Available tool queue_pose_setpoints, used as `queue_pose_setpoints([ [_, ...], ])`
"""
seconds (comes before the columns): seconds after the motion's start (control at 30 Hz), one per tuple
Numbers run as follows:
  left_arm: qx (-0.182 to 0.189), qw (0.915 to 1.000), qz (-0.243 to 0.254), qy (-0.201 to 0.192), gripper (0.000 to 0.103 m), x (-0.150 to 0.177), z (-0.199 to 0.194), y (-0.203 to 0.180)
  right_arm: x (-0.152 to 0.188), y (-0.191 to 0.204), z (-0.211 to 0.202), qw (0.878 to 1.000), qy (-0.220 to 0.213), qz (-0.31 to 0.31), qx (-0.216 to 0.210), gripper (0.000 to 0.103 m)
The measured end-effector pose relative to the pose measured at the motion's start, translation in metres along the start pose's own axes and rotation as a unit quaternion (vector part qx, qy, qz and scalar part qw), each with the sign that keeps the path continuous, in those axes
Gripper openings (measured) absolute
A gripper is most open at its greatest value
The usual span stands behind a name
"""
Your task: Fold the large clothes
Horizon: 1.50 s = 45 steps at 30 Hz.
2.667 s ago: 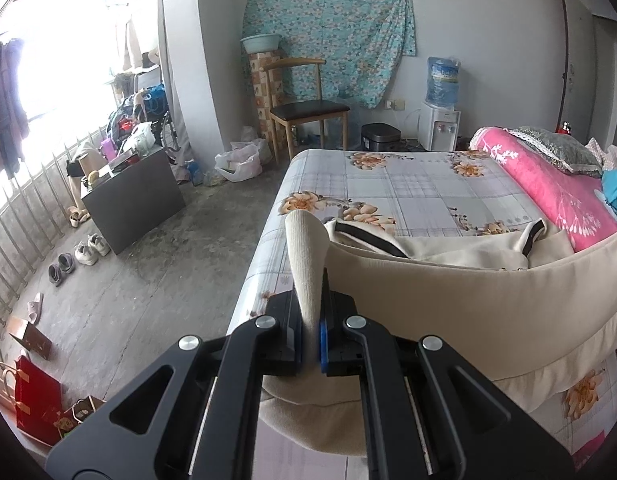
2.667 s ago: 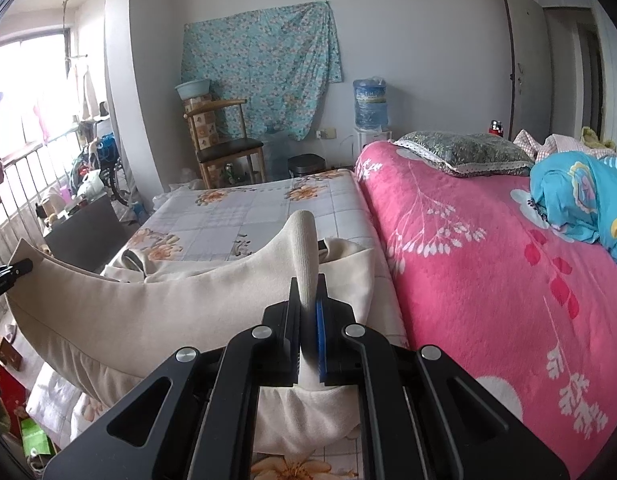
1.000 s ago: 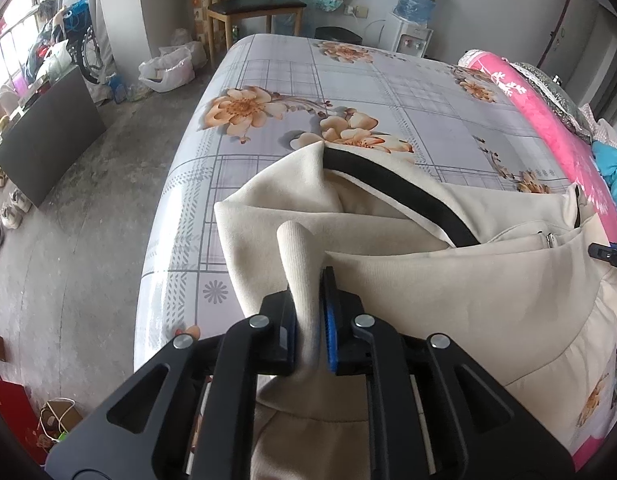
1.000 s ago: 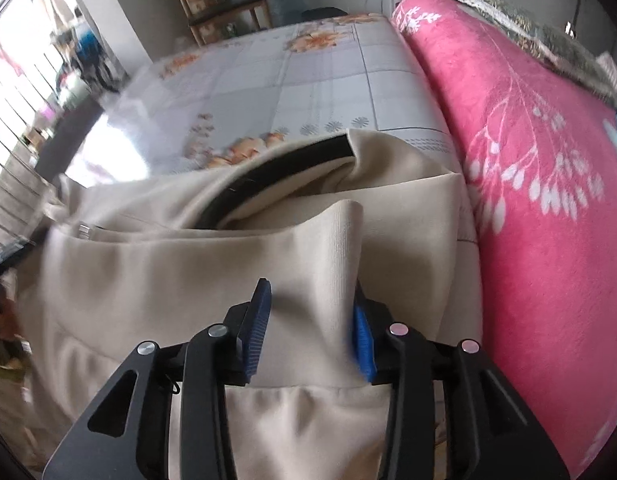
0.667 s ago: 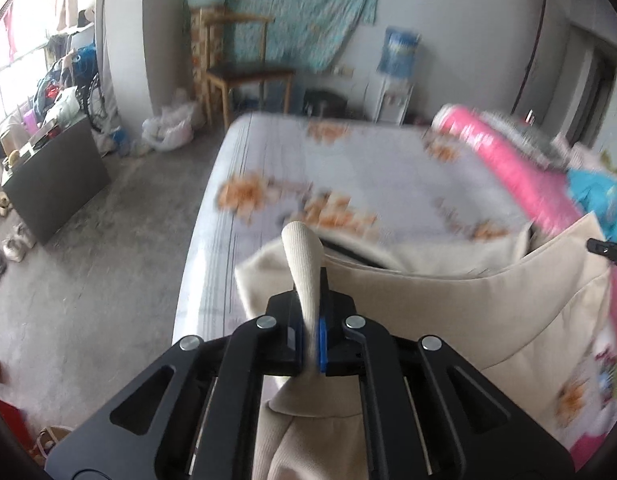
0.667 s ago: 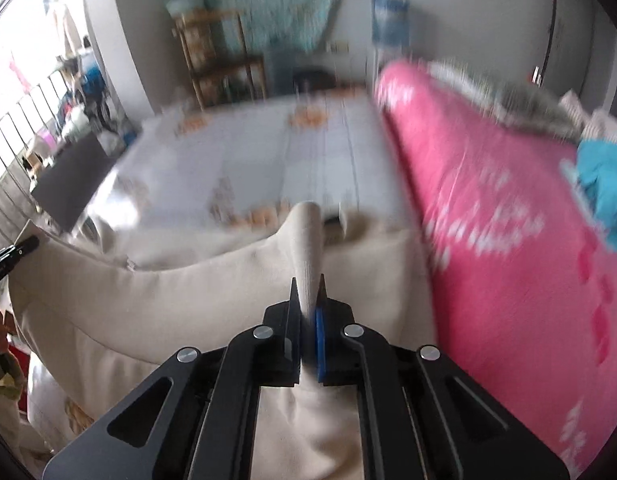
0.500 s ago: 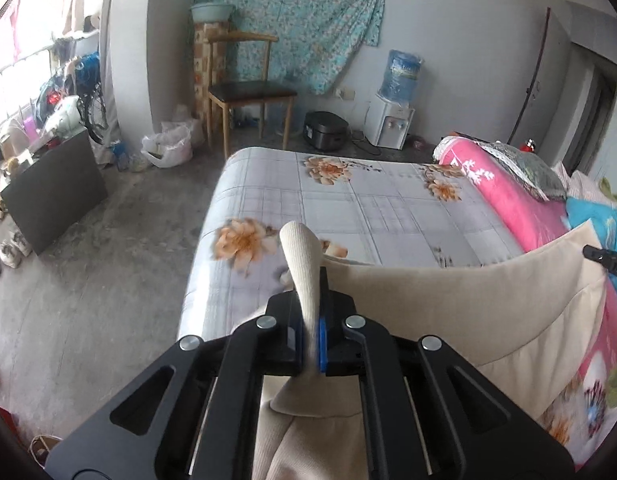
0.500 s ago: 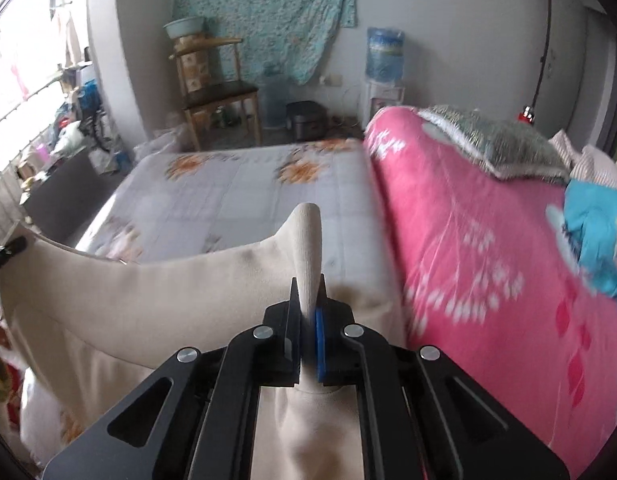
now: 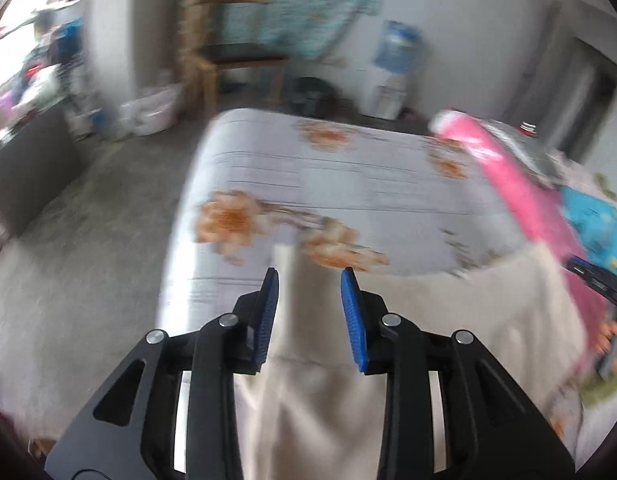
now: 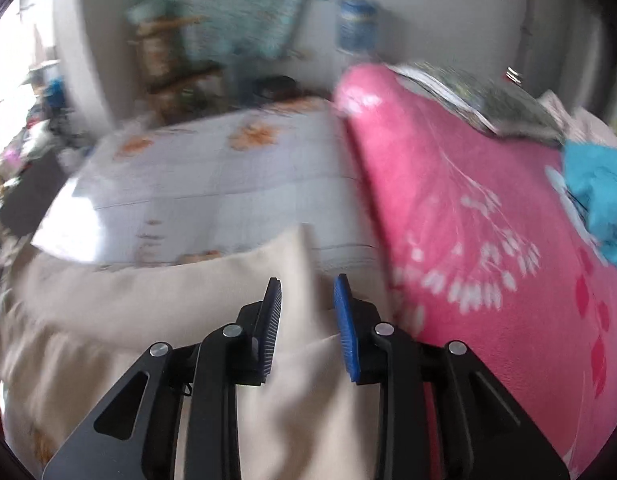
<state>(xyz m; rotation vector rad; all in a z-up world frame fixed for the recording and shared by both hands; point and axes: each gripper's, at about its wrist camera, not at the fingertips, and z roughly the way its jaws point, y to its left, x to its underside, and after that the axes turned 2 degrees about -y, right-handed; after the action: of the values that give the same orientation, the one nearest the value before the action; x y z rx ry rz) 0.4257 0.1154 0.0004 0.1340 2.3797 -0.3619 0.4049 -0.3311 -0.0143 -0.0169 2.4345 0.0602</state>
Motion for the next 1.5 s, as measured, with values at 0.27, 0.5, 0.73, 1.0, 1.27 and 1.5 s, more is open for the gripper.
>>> queue_pose_setpoints([
  [0.27, -0.034, 0.9948, -0.015, 0.094, 0.028, 0.060, 0.040, 0.015, 0.044, -0.050, 0.026, 0.994, 0.092, 0.054, -0.005, 0.005],
  [0.5, -0.025, 0.9986, 0.009, 0.046, 0.024, 0.066, -0.010, 0.000, 0.056, -0.039, -0.043, 0.999, 0.044, 0.021, -0.004, 0.007],
  [0.73, -0.090, 0.9904, 0.035, 0.099, 0.032, 0.110, -0.002, -0.014, 0.122, -0.020, -0.032, 0.994, 0.094, -0.050, 0.011, 0.030],
  [1.0, -0.035, 0.9985, 0.036, 0.020, 0.043, 0.106, -0.058, -0.053, 0.101, 0.017, -0.071, 0.999, 0.032, 0.010, -0.031, 0.046],
  [1.27, -0.101, 0.9916, 0.044, 0.068, 0.075, 0.138, -0.005, -0.097, 0.120, 0.068, -0.032, 0.996, 0.072, -0.012, 0.047, 0.073],
  [1.5, -0.140, 0.9867, 0.047, 0.068, 0.086, 0.142, -0.004, -0.112, 0.115, 0.135, -0.029, 0.998, 0.046, -0.052, -0.009, 0.078],
])
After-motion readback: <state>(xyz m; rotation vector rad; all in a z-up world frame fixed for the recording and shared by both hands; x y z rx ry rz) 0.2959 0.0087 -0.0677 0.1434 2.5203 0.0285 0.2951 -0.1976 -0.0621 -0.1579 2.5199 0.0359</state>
